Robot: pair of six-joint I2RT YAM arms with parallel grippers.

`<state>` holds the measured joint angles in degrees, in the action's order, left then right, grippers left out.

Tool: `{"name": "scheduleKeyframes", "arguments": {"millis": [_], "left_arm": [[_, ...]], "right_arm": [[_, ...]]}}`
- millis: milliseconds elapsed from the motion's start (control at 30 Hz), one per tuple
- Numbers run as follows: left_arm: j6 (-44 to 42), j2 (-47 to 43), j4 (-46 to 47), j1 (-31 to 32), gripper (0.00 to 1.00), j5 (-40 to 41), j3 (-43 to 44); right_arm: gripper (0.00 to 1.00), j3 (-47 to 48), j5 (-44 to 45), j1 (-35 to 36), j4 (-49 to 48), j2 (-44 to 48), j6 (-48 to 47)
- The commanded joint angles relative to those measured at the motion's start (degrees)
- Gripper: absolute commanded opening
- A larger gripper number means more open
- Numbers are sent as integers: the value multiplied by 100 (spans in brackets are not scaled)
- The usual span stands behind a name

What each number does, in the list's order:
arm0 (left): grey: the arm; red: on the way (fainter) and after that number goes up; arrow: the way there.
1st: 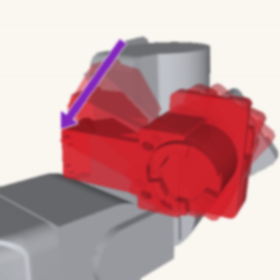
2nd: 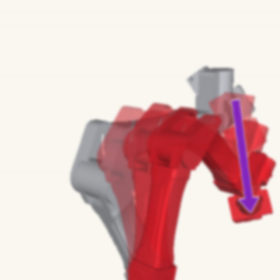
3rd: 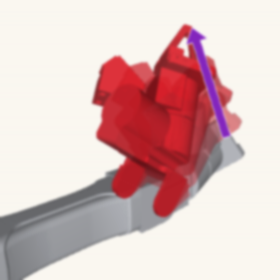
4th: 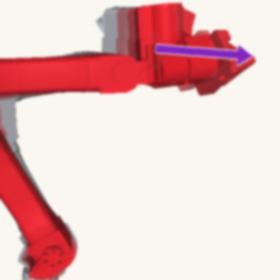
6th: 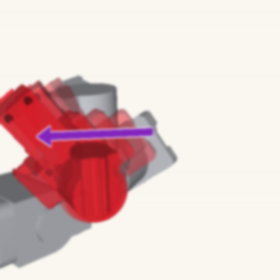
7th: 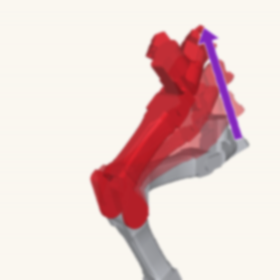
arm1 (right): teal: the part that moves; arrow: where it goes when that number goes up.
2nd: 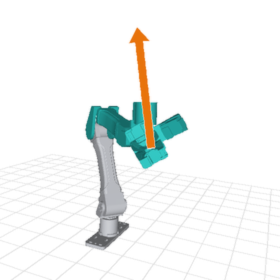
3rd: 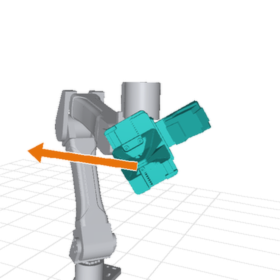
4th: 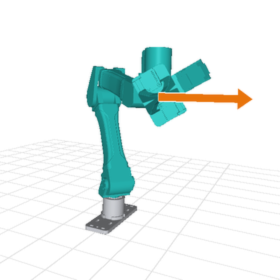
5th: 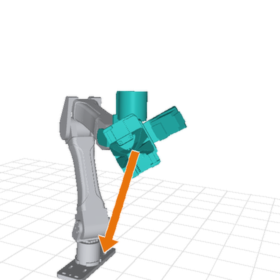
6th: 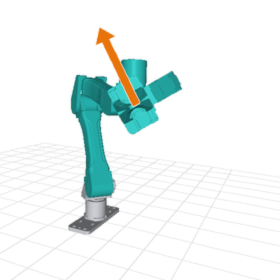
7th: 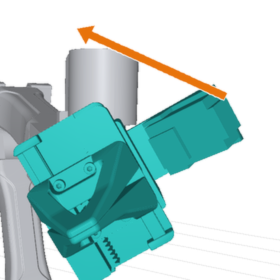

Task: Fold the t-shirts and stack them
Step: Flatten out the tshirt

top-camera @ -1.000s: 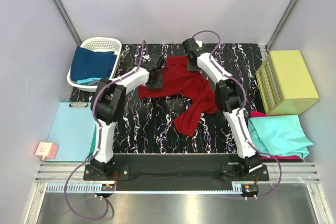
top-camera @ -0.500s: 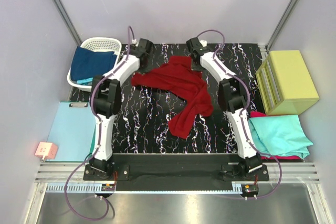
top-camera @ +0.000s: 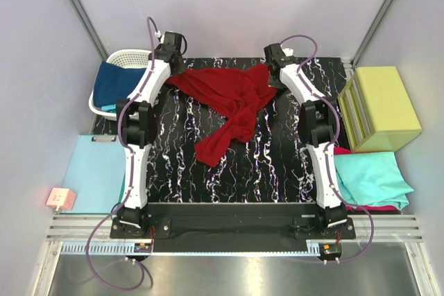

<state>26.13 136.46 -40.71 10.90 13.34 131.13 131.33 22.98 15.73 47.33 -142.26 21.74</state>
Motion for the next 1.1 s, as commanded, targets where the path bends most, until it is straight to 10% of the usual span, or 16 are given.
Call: {"name": "scheduleKeyframes", "arguments": {"millis": [0,133,300,500,1067], "left_arm": [[-56,188,19,-166,0,-201,343],[-3,-58,28,-316,12,-498,159],[-38,-978,81,-71,48,-535,-288],[-135,-2121,396,491,66,-499,-1603],[436,-4917,1302,2022,61,248,-6098]], "right_arm": [[0,24,84,-157,-40,321,129],[0,165,-284,-360,-118,312,112],[50,262,-576,-132,-374,742,-152],[89,-229,-92,755,-321,1628,-364],[69,-4967,-540,2057,-1270,4162,490]]}}
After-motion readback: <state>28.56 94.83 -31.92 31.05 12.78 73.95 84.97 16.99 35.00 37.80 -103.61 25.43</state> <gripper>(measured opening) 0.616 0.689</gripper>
